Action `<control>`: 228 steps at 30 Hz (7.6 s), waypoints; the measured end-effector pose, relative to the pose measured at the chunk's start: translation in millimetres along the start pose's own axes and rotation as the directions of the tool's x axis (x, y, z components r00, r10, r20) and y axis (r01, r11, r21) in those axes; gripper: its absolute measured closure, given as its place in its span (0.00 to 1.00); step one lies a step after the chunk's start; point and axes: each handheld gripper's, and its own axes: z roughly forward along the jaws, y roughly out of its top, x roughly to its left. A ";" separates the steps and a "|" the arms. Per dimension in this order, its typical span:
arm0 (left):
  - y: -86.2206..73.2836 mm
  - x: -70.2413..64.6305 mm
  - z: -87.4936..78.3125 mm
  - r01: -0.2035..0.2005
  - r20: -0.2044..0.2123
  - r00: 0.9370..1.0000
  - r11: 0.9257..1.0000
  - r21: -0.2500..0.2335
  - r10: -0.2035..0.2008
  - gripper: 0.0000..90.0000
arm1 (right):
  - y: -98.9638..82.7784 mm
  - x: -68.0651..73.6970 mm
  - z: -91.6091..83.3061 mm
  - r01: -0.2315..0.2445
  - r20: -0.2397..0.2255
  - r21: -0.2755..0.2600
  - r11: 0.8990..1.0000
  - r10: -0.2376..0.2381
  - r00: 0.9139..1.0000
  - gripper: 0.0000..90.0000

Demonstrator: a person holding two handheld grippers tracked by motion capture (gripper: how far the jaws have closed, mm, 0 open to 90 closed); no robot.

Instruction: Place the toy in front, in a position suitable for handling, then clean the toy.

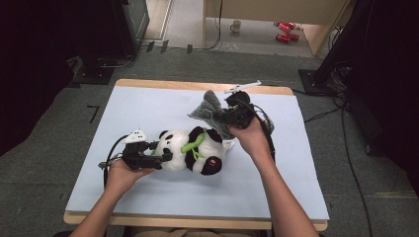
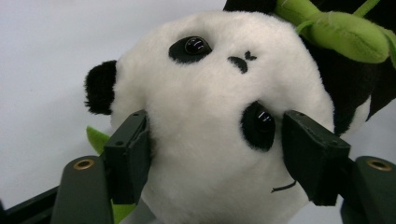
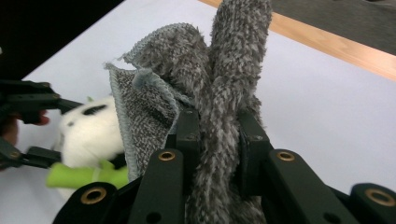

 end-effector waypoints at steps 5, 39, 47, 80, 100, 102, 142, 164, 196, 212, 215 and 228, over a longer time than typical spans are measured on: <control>0.0 -1.9 -0.5 0.001 -0.009 1.000 1.000 0.000 -0.001 0.36 | 15.9 29.9 30.3 0.094 -0.039 0.031 0.995 -0.093 0.995 0.83; 3.6 -7.0 -0.6 -0.011 -0.044 0.999 1.000 0.017 0.012 0.45 | 18.2 55.3 113.8 0.189 -0.028 0.276 0.942 -0.189 0.982 0.86; 3.1 -7.1 -1.0 -0.023 -0.040 0.999 1.000 0.018 0.024 0.45 | 21.3 40.9 103.4 0.172 0.035 0.266 0.948 -0.188 0.982 0.86; 3.8 -3.5 1.1 0.026 -0.048 0.999 1.000 0.004 -0.025 0.45 | 22.0 85.8 118.5 0.248 -0.075 0.225 0.942 -0.237 0.969 0.86; 6.6 -3.8 4.2 0.029 -0.052 0.998 0.999 -0.016 -0.030 0.46 | 17.6 14.7 82.7 0.111 0.087 0.212 0.971 -0.132 0.987 0.87; 7.3 -1.8 4.9 0.032 -0.050 0.998 0.999 -0.017 -0.033 0.46 | 19.1 13.1 78.9 0.104 0.088 0.200 0.974 -0.123 0.989 0.87; 15.5 18.3 11.0 0.043 -0.008 0.999 0.998 -0.035 -0.044 0.45 | 12.3 83.1 81.5 0.229 -0.173 0.100 0.968 -0.210 0.962 0.69; 18.3 13.7 -0.8 0.048 -0.035 0.998 0.996 -0.073 -0.050 0.35 | 6.3 77.1 89.3 0.314 -0.061 0.139 0.939 -0.308 0.949 0.80; 9.9 7.6 8.0 0.012 -0.073 0.997 0.999 -0.047 -0.015 0.53 | 38.0 94.3 96.8 0.172 -0.173 0.098 0.980 -0.153 0.973 0.82; 9.1 8.0 8.9 0.011 -0.067 0.998 0.999 -0.042 -0.014 0.53 | 21.6 38.3 100.4 0.085 -0.038 0.195 0.977 -0.079 0.996 0.83; 9.1 7.7 9.0 0.010 -0.064 0.998 0.999 -0.044 -0.013 0.54 | 13.9 21.4 98.8 0.063 -0.003 0.243 0.968 -0.064 0.998 0.84; 8.9 9.3 8.8 0.028 -0.064 0.997 0.999 -0.047 -0.031 0.54 | 23.5 5.2 61.8 0.049 0.063 0.149 0.988 -0.059 0.996 0.84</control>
